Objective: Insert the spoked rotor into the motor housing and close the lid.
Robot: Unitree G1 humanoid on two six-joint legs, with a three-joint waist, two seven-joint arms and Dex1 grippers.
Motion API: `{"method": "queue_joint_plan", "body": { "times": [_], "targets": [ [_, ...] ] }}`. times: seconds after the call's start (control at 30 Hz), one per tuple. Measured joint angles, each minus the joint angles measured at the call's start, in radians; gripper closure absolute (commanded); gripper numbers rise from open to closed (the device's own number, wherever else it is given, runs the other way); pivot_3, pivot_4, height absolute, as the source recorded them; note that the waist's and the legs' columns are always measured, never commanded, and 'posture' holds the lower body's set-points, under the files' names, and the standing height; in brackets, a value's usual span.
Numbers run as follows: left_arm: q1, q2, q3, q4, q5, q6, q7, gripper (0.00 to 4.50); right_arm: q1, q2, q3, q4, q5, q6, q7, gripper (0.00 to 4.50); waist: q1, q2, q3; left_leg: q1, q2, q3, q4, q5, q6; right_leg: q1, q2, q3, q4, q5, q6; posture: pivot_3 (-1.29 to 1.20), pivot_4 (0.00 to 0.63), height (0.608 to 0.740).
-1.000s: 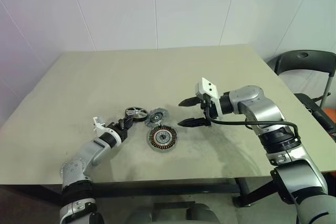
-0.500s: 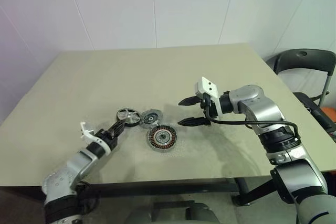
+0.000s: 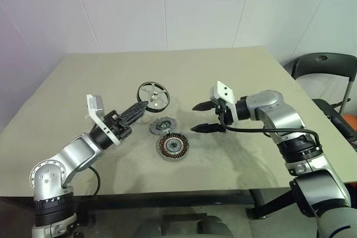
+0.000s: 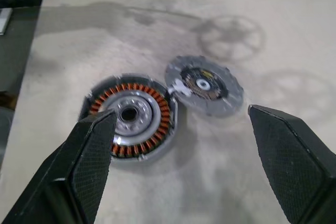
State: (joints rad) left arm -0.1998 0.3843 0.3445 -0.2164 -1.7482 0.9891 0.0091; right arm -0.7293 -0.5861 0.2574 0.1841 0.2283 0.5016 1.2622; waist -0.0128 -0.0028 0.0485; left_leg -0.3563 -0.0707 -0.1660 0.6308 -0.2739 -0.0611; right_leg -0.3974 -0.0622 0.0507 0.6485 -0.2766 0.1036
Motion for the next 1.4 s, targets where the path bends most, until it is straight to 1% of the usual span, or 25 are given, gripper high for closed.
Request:
{"method": "queue_joint_plan", "body": {
  "times": [0.2, 0.4, 0.6, 0.73, 0.93, 1.17, 1.4],
  "targets": [
    [0.003, 0.027, -0.098, 0.014, -0.006, 0.029, -0.023, 4.13, 0.004, -0.043, -0.006, 0.046, -0.011, -0.024, 0.002, 0.31, 0.003, 0.000, 0.000, 0.000, 0.000, 0.002, 0.001, 0.000, 0.000, 0.001, 0.000, 0.000, 0.000, 0.000, 0.000, 0.00, 0.000, 0.740],
    [0.020, 0.034, -0.138, 0.050, 0.005, 0.035, -0.048, 4.13, 0.004, -0.091, -0.033, 0.117, -0.020, -0.064, 0.007, 0.31, 0.000, 0.000, 0.000, 0.000, 0.000, 0.003, 0.000, 0.000, 0.000, 0.001, 0.000, 0.000, 0.000, 0.000, 0.000, 0.00, 0.000, 0.740],
    [0.047, 0.047, -0.172, 0.079, 0.028, 0.055, -0.075, 4.13, 0.019, -0.095, -0.035, 0.122, -0.021, -0.072, 0.005, 0.31, 0.003, 0.000, 0.000, 0.000, 0.000, 0.003, 0.001, 0.000, 0.000, 0.000, 0.000, 0.000, 0.000, 0.000, 0.000, 0.00, 0.000, 0.740],
    [0.068, 0.053, -0.178, 0.088, 0.062, 0.074, -0.098, 4.13, 0.055, -0.093, -0.035, 0.109, -0.020, -0.070, 0.002, 0.31, 0.003, 0.000, 0.000, 0.000, 0.000, 0.003, 0.001, 0.000, 0.000, 0.000, 0.000, 0.000, 0.000, 0.000, 0.000, 0.00, 0.000, 0.740],
    [0.068, 0.053, -0.195, 0.098, 0.110, 0.083, -0.119, 4.13, 0.059, -0.089, -0.035, 0.092, -0.018, -0.062, 0.001, 0.31, 0.002, 0.000, 0.000, 0.000, 0.000, 0.003, 0.001, 0.000, 0.000, 0.001, 0.000, 0.000, 0.000, 0.000, -0.001, 0.00, 0.000, 0.740],
    [0.082, 0.051, -0.195, 0.098, 0.127, 0.094, -0.136, 4.13, 0.081, -0.093, -0.035, 0.041, -0.015, -0.036, 0.005, 0.31, 0.003, 0.000, 0.000, 0.000, 0.000, 0.003, 0.001, 0.000, 0.000, 0.001, 0.000, 0.000, 0.000, 0.000, 0.000, 0.00, 0.000, 0.740],
    [0.089, 0.049, -0.196, 0.113, 0.148, 0.096, -0.157, 4.13, 0.088, -0.093, -0.035, 0.034, -0.015, -0.025, 0.005, 0.31, 0.003, 0.000, 0.000, 0.000, 0.000, 0.003, 0.001, 0.000, 0.000, 0.001, 0.000, 0.000, 0.000, 0.000, -0.001, 0.00, 0.000, 0.740]
  ]
}}
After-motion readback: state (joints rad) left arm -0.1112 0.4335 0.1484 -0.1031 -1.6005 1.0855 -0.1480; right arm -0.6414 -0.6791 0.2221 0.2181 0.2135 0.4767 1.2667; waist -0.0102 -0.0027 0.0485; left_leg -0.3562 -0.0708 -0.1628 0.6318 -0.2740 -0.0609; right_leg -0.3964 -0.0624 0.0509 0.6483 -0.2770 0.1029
